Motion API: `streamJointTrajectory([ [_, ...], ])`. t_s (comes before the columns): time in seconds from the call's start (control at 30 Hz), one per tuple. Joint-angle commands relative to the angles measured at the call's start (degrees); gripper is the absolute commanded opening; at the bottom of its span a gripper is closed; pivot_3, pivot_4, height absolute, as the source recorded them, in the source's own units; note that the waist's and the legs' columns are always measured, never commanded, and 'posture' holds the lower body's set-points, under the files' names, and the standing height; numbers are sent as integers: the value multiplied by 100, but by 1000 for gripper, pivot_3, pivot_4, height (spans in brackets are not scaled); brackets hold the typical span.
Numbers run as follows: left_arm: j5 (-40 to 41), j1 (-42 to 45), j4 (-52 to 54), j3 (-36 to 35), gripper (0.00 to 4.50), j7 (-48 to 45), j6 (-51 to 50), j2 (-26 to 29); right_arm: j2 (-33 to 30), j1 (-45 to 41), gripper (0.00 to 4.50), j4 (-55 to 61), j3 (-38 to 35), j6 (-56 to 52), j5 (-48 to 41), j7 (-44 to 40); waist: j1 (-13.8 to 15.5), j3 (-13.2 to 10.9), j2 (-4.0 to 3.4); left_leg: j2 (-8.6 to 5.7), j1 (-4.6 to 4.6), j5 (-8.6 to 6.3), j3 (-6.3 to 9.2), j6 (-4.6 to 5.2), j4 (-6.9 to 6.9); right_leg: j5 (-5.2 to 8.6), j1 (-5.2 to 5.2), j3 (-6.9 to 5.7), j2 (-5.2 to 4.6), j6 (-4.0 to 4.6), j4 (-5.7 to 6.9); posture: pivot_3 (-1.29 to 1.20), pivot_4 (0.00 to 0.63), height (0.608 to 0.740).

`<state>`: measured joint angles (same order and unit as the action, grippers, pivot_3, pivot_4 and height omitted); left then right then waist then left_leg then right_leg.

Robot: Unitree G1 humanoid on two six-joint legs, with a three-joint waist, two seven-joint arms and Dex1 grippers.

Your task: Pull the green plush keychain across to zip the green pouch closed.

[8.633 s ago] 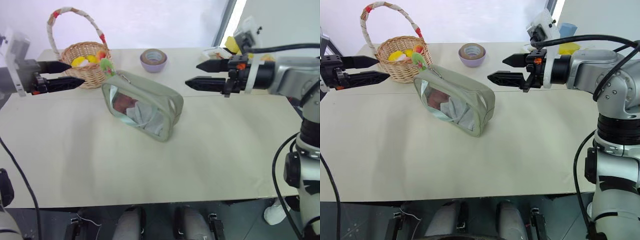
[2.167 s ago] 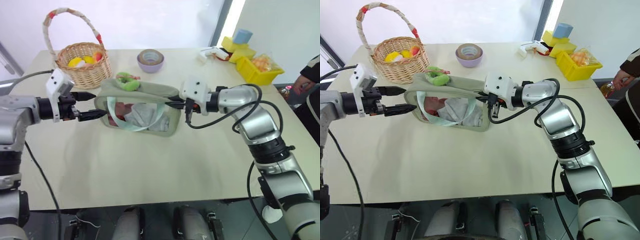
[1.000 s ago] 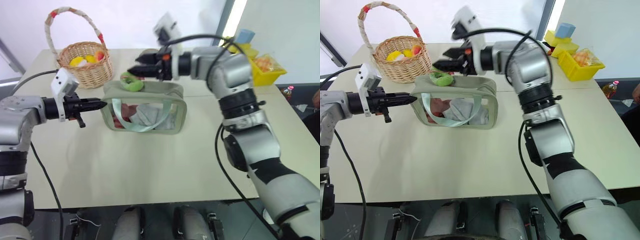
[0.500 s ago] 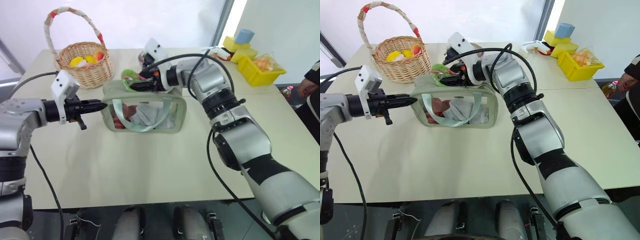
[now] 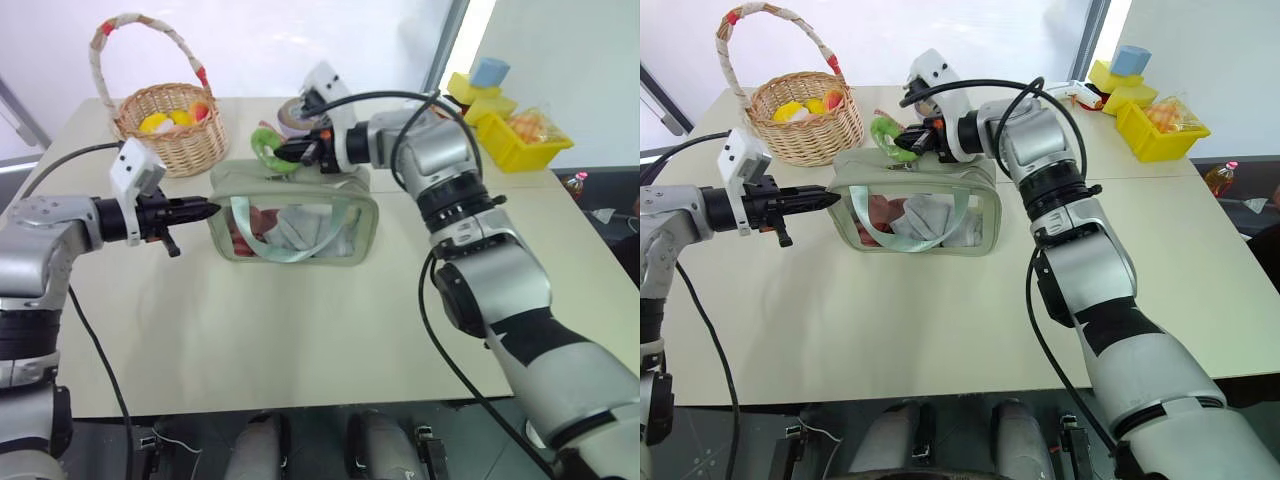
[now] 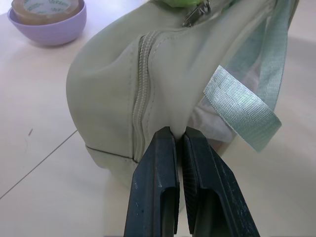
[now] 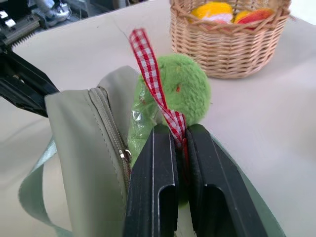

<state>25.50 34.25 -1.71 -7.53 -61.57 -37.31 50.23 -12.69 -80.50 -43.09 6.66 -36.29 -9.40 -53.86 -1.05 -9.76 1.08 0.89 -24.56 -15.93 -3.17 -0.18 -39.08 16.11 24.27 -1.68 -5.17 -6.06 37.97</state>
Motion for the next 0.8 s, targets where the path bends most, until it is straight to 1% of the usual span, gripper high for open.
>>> streamJointTrajectory([
  [0.03,30,100,41,-12,0,-3,48,17,-305,-17,48,791,-430,-272,-201,297,0,0,0,0,0,0,-1,0,0,0,0,0,0,0,0,0,150,739],
  [0.1,35,74,59,-21,0,4,31,34,-508,72,48,1136,-574,-464,-190,566,0,0,0,0,0,0,-1,0,0,0,0,0,-1,0,0,0,150,739],
  [0.17,35,24,77,-41,0,8,11,61,-827,316,48,1654,-563,-636,-59,730,5,0,0,0,0,0,-1,0,0,0,0,0,-1,0,0,0,150,739],
  [0.33,31,-149,121,-78,0,46,38,145,-1953,1304,48,3277,-415,-1035,511,1265,60,0,1,-11,-6,-2,3,4,-1,0,0,0,-12,0,-2,0,150,739],
  [0.47,37,-132,57,-60,0,125,56,116,-2397,1819,48,3974,-602,-1436,656,1819,-25,0,-2,-7,0,-4,-4,8,-1,0,1,-1,-11,0,-3,0,150,739],
  [0.53,52,-122,41,-57,0,138,49,99,-2630,2074,48,4211,-574,-1482,786,1968,-37,-2,-5,3,5,-6,-10,12,5,0,6,1,7,0,-3,0,150,739],
  [0.6,39,-95,-11,-19,0,156,74,66,-2690,2578,48,4439,-746,-1719,776,2231,-22,-2,-5,6,4,-5,-8,9,9,1,10,1,11,1,-2,0,150,739],
  [0.7,22,-63,-70,34,0,181,109,21,-2531,3348,48,4676,-816,-1829,777,2648,22,2,1,6,3,-5,-8,10,6,1,5,2,5,1,-4,0,150,739],
  [0.73,25,-47,-72,56,0,186,110,2,-2392,3625,48,4675,-784,-1755,750,2764,25,2,1,5,3,-6,-10,11,4,1,3,2,1,1,-5,0,150,739],
  [0.8,32,-17,-65,105,0,199,110,-33,-1921,4076,48,4529,-882,-1810,590,3063,17,5,2,3,6,-7,-13,13,3,1,-1,4,-2,1,-6,0,150,739],
])
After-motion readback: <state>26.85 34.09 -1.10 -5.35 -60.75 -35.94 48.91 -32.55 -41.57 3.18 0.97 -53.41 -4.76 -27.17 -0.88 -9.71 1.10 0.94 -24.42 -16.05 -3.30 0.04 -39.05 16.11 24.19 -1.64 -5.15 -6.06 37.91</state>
